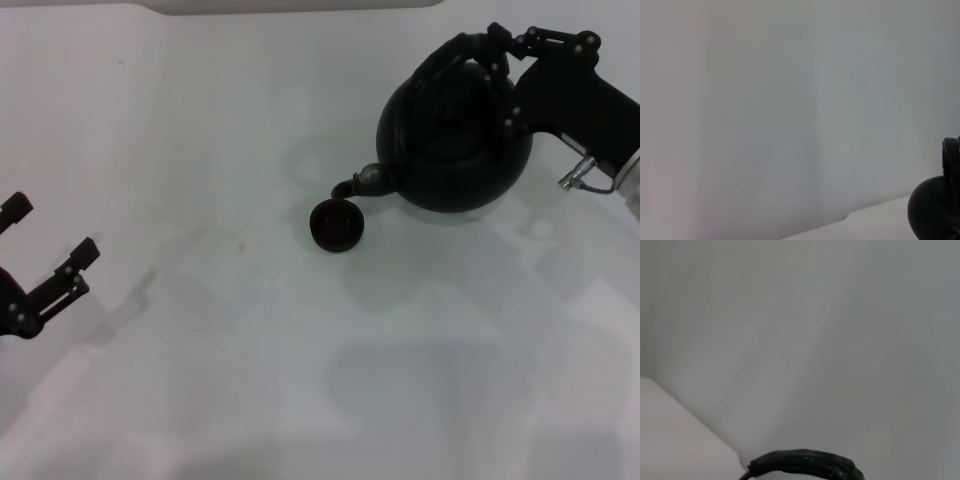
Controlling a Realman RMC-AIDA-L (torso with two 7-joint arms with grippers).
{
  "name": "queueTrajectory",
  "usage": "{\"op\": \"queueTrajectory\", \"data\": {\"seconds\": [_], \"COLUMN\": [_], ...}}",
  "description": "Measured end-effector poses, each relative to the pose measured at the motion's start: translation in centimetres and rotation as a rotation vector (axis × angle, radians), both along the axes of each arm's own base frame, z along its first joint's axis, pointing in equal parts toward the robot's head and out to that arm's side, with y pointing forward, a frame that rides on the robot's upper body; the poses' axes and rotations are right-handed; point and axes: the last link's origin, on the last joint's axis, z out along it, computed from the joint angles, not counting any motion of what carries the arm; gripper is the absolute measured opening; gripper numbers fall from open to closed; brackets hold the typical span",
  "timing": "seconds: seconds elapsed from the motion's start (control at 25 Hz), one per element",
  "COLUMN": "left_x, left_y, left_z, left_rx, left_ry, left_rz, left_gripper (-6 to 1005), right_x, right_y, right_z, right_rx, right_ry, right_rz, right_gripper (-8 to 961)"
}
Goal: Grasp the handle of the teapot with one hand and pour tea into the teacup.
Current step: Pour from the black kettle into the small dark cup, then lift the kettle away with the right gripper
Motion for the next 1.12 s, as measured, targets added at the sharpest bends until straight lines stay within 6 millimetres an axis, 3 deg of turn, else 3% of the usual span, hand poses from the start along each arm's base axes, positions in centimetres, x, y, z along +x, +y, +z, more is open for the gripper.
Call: {"op": "queueTrajectory", "data": {"seconds": [1.12], "left_x": [-0.1], "left_y": [0.1], "left_z": [-0.1], "left_rx": [0.013], "left_ry": [0.015], "left_rz": [-0.002], "left_gripper": [862], "right_x": [-1.1], "right_y": [-0.6], "right_z": [-0.7], "right_rx": [0.053], "right_ry": [-0.146], "right_rz": [0.045], "right_gripper": [128]}}
